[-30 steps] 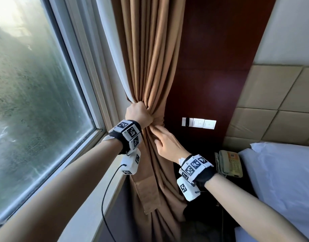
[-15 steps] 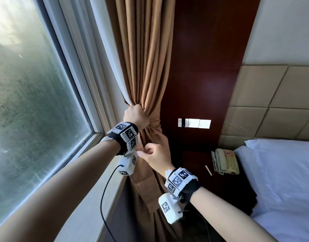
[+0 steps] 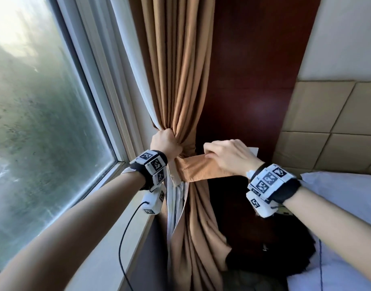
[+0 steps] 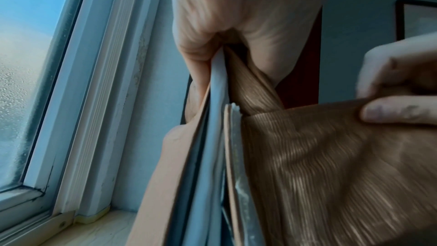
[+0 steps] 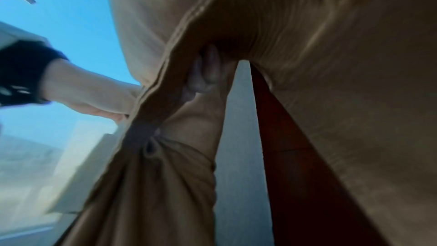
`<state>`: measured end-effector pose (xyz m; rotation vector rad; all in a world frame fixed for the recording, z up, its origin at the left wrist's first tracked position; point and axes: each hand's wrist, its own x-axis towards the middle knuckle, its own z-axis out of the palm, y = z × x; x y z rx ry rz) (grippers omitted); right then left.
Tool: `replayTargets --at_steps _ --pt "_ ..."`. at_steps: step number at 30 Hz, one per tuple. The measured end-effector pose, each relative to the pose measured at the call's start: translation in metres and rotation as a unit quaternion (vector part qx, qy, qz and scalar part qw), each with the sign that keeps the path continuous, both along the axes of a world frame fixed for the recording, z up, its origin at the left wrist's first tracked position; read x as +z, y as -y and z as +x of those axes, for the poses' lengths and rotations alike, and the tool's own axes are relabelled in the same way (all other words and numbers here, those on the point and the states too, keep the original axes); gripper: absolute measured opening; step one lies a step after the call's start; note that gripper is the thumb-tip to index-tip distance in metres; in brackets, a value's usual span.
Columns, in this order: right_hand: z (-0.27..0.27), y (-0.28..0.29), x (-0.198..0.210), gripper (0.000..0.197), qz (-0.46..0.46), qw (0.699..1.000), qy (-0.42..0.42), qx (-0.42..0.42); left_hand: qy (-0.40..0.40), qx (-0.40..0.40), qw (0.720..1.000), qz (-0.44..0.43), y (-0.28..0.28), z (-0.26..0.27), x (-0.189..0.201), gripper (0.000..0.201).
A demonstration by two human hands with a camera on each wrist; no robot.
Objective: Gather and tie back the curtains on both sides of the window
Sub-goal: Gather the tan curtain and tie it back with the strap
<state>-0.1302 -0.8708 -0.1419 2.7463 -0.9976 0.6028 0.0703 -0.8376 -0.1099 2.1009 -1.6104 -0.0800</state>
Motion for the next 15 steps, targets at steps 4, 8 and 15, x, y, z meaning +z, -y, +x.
replayTargets --at_steps 4,8,15 --pt "-0.010 0.033 0.001 0.014 -0.051 0.998 -0.025 0.017 -0.007 0.010 1.000 0.002 -0.001 0.001 0.000 0.014" --pt "-0.024 0.061 -0.009 0.027 -0.170 0.974 -0.088 0.118 -0.011 0.031 0.999 0.002 0.000 0.006 -0.001 0.019" --pt "-0.012 0.109 -0.023 0.023 -0.157 0.981 -0.083 0.075 -0.004 0.039 0.999 -0.001 0.008 -0.010 -0.005 0.015"
